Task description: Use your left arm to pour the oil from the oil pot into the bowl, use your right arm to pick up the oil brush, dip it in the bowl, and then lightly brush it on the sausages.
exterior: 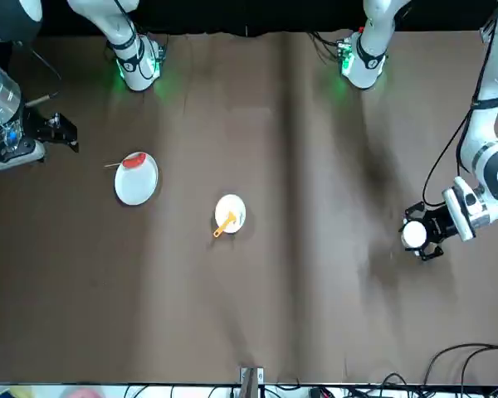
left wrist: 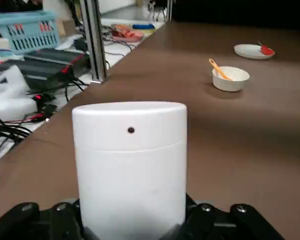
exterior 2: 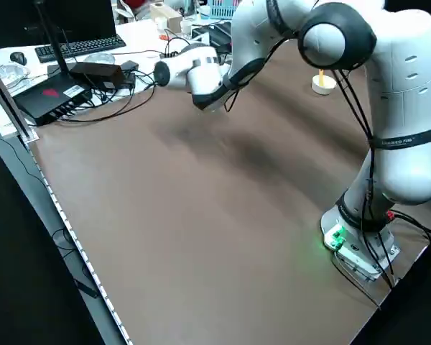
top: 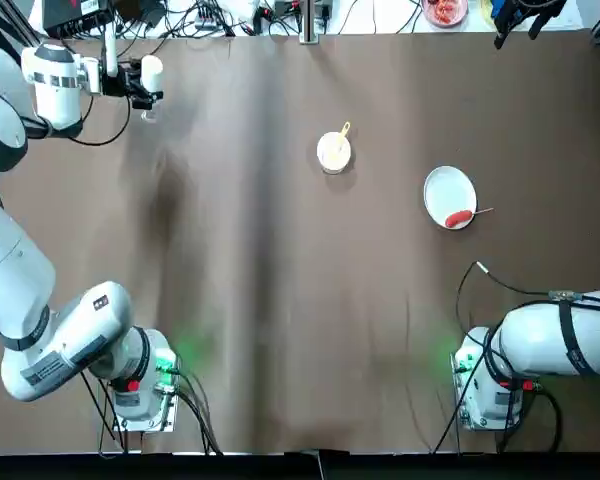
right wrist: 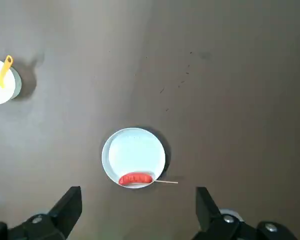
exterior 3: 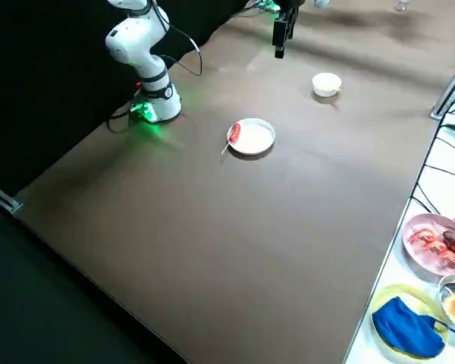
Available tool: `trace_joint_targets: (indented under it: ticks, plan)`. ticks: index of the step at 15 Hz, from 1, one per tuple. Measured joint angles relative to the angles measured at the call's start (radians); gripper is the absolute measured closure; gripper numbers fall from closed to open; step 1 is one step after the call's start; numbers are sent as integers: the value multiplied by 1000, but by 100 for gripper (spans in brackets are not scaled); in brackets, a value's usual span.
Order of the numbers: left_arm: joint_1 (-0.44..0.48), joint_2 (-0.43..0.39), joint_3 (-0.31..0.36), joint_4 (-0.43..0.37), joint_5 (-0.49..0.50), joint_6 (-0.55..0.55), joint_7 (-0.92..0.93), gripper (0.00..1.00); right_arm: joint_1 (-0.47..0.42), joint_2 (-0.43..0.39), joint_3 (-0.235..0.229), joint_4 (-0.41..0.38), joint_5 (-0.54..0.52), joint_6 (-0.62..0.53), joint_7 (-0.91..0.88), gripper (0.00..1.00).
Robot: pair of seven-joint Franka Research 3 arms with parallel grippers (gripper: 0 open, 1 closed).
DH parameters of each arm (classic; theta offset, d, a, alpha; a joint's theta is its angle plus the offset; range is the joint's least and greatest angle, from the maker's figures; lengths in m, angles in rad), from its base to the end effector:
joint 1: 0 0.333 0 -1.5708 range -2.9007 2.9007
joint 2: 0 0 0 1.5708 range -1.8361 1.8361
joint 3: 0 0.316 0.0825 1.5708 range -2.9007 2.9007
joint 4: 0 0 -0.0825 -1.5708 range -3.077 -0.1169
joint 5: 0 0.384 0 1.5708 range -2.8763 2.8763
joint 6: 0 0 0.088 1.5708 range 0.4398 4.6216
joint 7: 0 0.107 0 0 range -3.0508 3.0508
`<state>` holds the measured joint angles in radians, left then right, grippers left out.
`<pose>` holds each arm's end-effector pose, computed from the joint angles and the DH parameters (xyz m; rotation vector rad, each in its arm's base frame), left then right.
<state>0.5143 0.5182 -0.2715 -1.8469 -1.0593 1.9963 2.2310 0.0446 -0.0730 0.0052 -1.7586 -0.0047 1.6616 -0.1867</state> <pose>0.6170 0.1091 0.2586 1.8158 -1.3890 1.0454 0.5349 0.0263 0.5831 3.1160 0.3709 -0.0381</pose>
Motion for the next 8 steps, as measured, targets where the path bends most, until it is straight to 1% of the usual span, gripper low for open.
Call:
trace_joint_targets:
  ticks: [3,5,8]
  plan:
    - [-73,-53,0,-16,74,42,-154,47,0,0,0,-2,0,-1,0,0]
    - [-148,-98,0,-42,124,103,-262,47,1,0,0,-3,0,-1,0,0]
    - [-271,-150,0,-73,228,191,-445,47,1,0,1,-4,0,-3,0,0]
